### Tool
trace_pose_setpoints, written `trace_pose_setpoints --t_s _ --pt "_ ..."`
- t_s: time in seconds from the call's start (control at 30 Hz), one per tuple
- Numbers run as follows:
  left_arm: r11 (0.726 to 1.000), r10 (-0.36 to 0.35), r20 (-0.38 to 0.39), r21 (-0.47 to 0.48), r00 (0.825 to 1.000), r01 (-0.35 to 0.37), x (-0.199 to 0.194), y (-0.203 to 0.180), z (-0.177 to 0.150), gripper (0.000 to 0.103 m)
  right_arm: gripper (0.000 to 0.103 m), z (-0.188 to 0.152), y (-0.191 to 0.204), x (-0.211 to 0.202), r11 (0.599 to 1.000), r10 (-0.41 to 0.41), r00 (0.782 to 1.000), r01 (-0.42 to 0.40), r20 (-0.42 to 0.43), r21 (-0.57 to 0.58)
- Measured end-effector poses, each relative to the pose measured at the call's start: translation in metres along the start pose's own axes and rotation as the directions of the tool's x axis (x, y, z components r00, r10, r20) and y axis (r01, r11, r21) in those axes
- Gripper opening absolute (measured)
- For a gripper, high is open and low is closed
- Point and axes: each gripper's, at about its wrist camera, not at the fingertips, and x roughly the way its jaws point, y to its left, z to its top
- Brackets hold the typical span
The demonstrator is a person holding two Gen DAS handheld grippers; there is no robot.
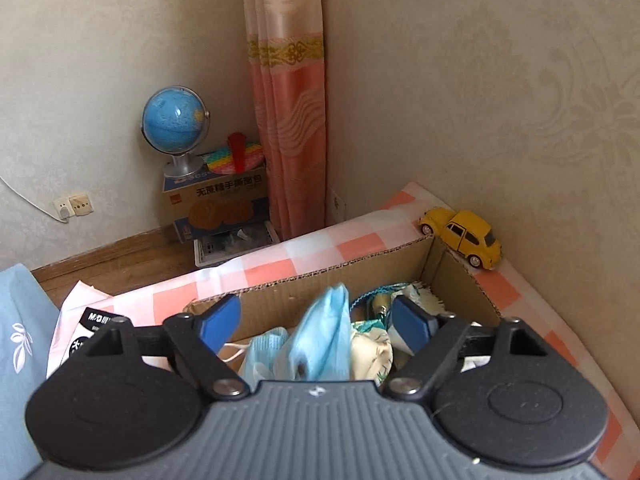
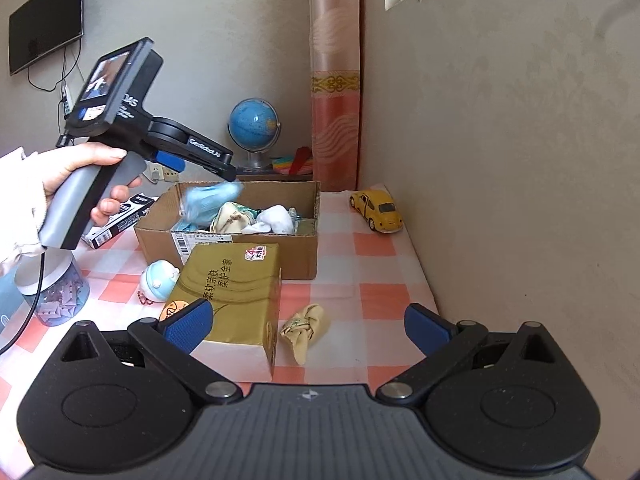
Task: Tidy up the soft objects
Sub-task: 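Carry the blue mask over the box with the left tool and release it, then withdraw both open tools from the box back over the table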
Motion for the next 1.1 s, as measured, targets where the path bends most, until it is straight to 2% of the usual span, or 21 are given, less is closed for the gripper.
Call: trace_pose_setpoints --t_s 0.17,0.3,0.57,0.9,1.1 --pt "1.000 -0.004 0.016 -0.014 1.000 0.004 -0.024 0.001 -0.006 0.094 0.103 -0.001 0.004 -0.001 1.000 0.011 1.000 -0.011 -0.001 -0.010" --pt "1.000 0.000 0.043 -0.028 0.999 0.001 -0.050 -0.002 -0.019 0.095 0.103 -0.002 0.004 -0.004 1.000 0.022 1.000 -0.022 -0.003 -0.007" --pt "0.998 0.043 0.066 -0.040 0.997 -0.041 -0.094 -0.012 -0.063 0.098 0.103 -0.015 0.000 -0.006 1.000 0.008 1.000 -0.009 -0.021 -0.014" --pt "0.989 0.062 -0.002 -0.132 0.998 -0.061 -0.102 -0.015 -0.125 0.098 0.103 -0.036 -0.015 0.006 0.999 -0.035 0.996 0.036 -0.082 0.010" --pt "0.973 0.113 -0.023 -0.198 0.993 -0.115 -0.096 -0.010 -0.142 0.098 0.103 -0.045 -0.021 0.015 0.999 -0.035 0.993 0.038 -0.111 0.030"
